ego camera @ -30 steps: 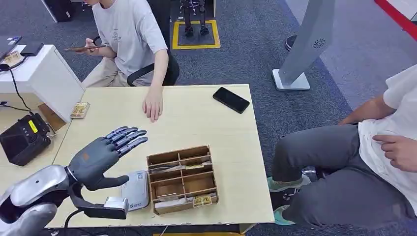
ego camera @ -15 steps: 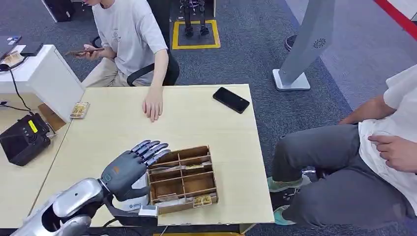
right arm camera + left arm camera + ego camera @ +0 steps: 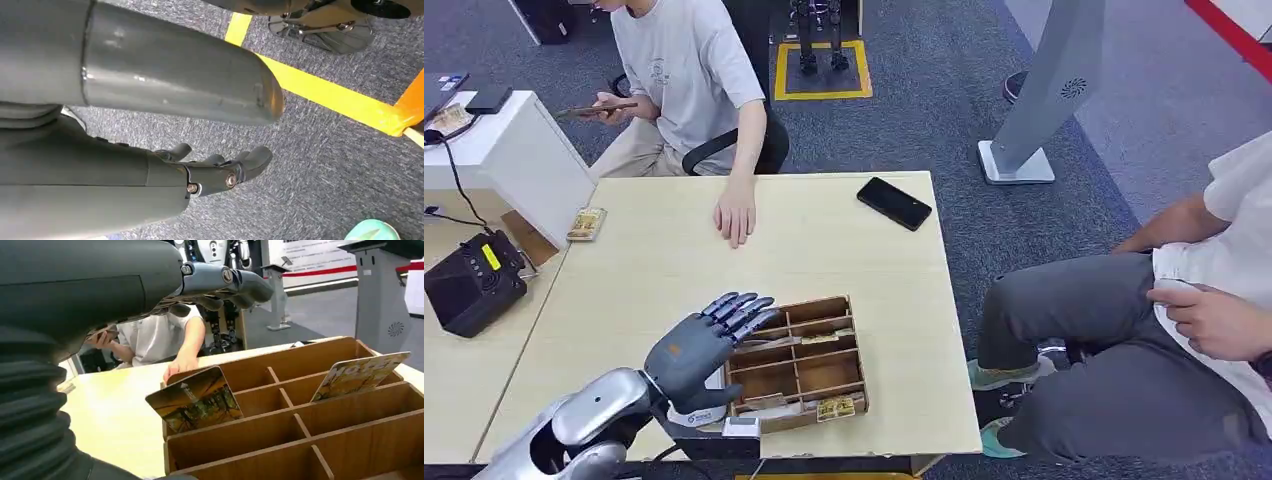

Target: Pass the card to the sensor for recognition and then transmit it.

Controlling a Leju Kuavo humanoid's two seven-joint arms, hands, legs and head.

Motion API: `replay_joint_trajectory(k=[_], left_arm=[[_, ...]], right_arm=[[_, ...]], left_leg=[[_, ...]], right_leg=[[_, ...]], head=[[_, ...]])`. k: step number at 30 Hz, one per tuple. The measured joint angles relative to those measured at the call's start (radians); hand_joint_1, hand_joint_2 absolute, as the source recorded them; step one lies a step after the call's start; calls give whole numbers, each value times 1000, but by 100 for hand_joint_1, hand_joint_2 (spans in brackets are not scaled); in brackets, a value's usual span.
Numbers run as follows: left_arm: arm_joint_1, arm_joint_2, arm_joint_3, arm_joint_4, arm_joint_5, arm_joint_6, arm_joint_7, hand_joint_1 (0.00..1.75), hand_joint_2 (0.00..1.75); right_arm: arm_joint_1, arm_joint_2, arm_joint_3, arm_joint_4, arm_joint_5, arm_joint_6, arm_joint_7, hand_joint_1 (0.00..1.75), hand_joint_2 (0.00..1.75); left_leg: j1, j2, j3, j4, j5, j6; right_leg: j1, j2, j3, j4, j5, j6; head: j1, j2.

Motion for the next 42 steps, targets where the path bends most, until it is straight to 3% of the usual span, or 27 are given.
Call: replay_joint_trajectory(k=[19,42], left_arm=[[24,-71,36,72,24,2,88,0,175],[27,-80,69,89,50,-4,118,0,175]], right_arm=[[-1,0,1,0,0,-5,6,0,0],[0,0,1,0,0,-5,2,0,0]], left_leg=[[0,0,0,0,0,0],[0,0,0,0,0,0]], right_leg=[[0,0,0,0,0,0],[0,0,0,0,0,0]], head=[[0,0],[0,0]])
